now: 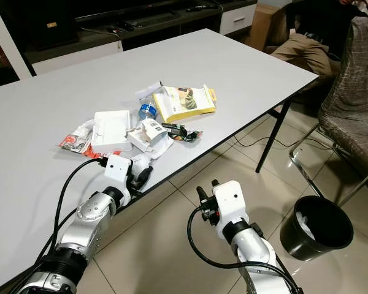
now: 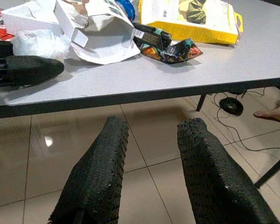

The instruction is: Picking trash to rubbish bin

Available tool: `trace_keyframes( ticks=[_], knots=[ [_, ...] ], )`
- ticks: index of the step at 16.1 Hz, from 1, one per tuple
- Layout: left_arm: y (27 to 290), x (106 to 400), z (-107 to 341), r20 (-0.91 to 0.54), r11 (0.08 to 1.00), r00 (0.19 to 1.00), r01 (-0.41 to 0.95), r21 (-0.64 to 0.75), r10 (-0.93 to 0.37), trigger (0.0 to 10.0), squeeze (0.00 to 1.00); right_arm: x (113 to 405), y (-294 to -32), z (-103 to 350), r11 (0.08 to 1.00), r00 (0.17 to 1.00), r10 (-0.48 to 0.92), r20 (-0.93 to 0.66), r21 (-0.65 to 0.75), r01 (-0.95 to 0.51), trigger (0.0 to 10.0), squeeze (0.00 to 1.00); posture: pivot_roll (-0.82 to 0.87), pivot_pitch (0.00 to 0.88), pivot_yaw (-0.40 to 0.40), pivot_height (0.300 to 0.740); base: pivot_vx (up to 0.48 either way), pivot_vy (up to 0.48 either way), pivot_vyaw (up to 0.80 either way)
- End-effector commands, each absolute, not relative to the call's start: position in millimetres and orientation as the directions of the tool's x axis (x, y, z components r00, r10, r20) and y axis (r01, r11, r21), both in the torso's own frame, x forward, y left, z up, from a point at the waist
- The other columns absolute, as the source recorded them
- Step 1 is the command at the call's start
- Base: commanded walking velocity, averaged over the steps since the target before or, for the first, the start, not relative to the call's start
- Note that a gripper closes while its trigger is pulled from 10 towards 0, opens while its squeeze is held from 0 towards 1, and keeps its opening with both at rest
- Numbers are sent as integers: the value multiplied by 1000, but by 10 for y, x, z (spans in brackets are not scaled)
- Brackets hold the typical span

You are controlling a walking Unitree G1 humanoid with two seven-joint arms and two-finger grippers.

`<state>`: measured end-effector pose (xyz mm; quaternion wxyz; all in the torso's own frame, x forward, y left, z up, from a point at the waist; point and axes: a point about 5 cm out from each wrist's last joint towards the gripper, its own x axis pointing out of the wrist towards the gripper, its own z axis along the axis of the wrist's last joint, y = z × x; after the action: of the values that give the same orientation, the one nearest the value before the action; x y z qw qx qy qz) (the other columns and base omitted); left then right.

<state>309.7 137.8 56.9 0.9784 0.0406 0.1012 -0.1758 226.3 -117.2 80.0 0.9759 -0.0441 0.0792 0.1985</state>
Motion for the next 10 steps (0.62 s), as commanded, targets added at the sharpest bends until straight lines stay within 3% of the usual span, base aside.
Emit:
trace_keyframes(
  ticks=[1,4,5,8,9,10],
  knots=[
    [1410,3075,573,-208,934,917,356,39,-341,0,0,2290,-1174,797,920,912,372,-173,-64,-387,10000,0,19,0,-9,740,0,0,0],
    [1552,2901,676,-157,936,928,348,47,-338,0,0,2354,-1149,824,921,915,371,-157,-66,-384,10000,0,24,0,-13,740,0,0,0],
    [1713,2626,851,-94,950,948,308,49,-303,0,0,2402,-1145,850,922,920,366,-143,-81,-379,10000,0,38,0,-20,740,0,0,0],
    [1851,2261,1111,-15,974,976,216,69,-215,0,0,2440,-1150,891,925,924,362,-123,-76,-372,10000,0,57,0,-38,740,0,0,0],
    [1906,2195,1131,-29,984,987,160,79,-158,10000,0,2449,-1143,905,925,924,364,-115,-72,-373,10000,0,60,0,-41,740,0,0,0],
    [1933,2184,1125,-37,989,991,130,77,-127,10000,0,2453,-1140,913,925,924,365,-112,-71,-374,10000,0,64,0,-45,740,0,0,0]
  ],
)
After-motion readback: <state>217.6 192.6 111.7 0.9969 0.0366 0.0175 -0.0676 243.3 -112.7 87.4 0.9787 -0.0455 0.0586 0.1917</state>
